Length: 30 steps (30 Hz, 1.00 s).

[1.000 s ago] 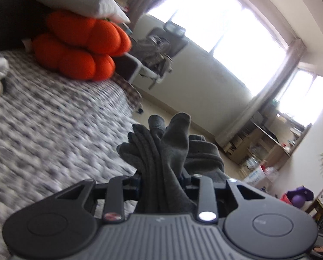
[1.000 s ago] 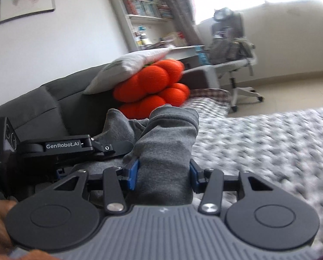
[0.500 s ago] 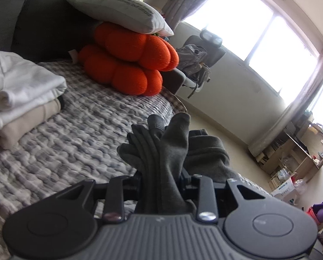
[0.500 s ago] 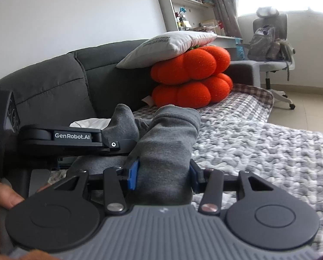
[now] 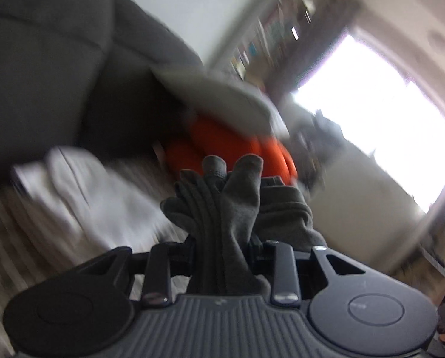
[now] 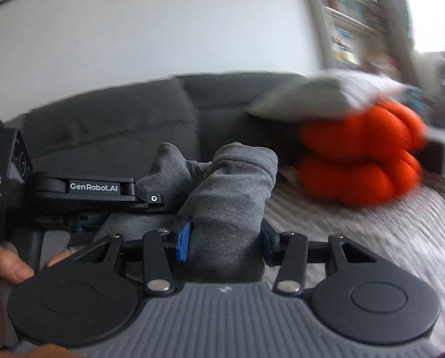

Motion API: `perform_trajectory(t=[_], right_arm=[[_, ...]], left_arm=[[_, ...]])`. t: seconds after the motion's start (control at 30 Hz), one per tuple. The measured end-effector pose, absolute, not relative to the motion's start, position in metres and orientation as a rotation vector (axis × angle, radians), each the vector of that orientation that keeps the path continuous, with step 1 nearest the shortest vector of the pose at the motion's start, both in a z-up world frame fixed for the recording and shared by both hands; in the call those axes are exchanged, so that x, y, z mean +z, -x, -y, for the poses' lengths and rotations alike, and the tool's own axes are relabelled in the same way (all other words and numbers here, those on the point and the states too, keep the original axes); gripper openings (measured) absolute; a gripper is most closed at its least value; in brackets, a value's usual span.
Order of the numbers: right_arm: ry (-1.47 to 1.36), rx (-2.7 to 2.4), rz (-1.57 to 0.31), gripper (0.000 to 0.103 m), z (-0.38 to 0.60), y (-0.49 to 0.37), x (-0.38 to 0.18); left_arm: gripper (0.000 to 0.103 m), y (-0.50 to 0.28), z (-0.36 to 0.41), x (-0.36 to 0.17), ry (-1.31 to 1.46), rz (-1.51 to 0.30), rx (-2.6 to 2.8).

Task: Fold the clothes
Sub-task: 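Carry the grey shirt bundle with both tools toward the clothes stack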

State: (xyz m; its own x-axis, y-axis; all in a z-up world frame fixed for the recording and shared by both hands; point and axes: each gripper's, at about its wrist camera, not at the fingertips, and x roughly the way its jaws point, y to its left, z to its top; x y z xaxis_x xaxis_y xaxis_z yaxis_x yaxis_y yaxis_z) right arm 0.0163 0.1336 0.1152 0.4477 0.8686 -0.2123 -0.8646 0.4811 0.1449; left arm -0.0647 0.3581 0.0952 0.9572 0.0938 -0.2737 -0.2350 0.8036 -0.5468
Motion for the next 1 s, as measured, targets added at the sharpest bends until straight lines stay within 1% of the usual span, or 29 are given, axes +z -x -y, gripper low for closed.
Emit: perform_trajectory(t=[0.07, 0.27, 0.5, 0.63, 0.73, 0.77, 0.8, 0.9, 0.93, 0.97, 1.0], right_arm=[[-0.025, 1.168, -0.241, 0.049, -0.161, -0.037, 0.122], [-0.082, 1.361, -0.332, 0.049, -0.235, -0.124, 0.116], [0.029, 1.472, -0.403, 0.049, -0.29, -0.166, 0.11], [0.094, 1.466, -0.464, 0.048, -0.301, -0.178, 0.095], [0.084, 1.404, -0.475, 0.053, -0.302, -0.182, 0.078], [0.075, 1.379, -0.474, 0.06, -0.302, -0.182, 0.072], [0.059, 1.355, -0.472, 0.063, -0.302, -0.183, 0.066], [-0.067, 1.312, -0.467, 0.064, -0.298, -0.18, 0.06], [-0.091, 1.295, -0.46, 0.065, -0.297, -0.178, 0.059], [-0.092, 1.267, -0.44, 0.069, -0.296, -0.173, 0.059], [-0.095, 1.235, -0.42, 0.069, -0.296, -0.169, 0.061]], left_arm=[[0.031, 0.065, -0.378, 0.1, 0.638, -0.174, 0.23], [0.029, 0.063, -0.434, 0.108, 0.714, 0.004, 0.372], [0.029, 0.054, -0.445, 0.072, 0.749, 0.005, 0.426], [0.029, 0.043, -0.451, 0.053, 0.778, -0.051, 0.423], [0.029, 0.038, -0.45, 0.037, 0.809, -0.091, 0.438], [0.029, 0.039, -0.448, 0.035, 0.81, -0.092, 0.443], [0.029, 0.04, -0.447, 0.033, 0.81, -0.094, 0.448], [0.029, 0.045, -0.448, 0.033, 0.84, -0.085, 0.444], [0.029, 0.047, -0.447, 0.031, 0.842, -0.083, 0.445], [0.029, 0.048, -0.447, 0.031, 0.846, -0.081, 0.446], [0.029, 0.049, -0.447, 0.03, 0.85, -0.079, 0.446]])
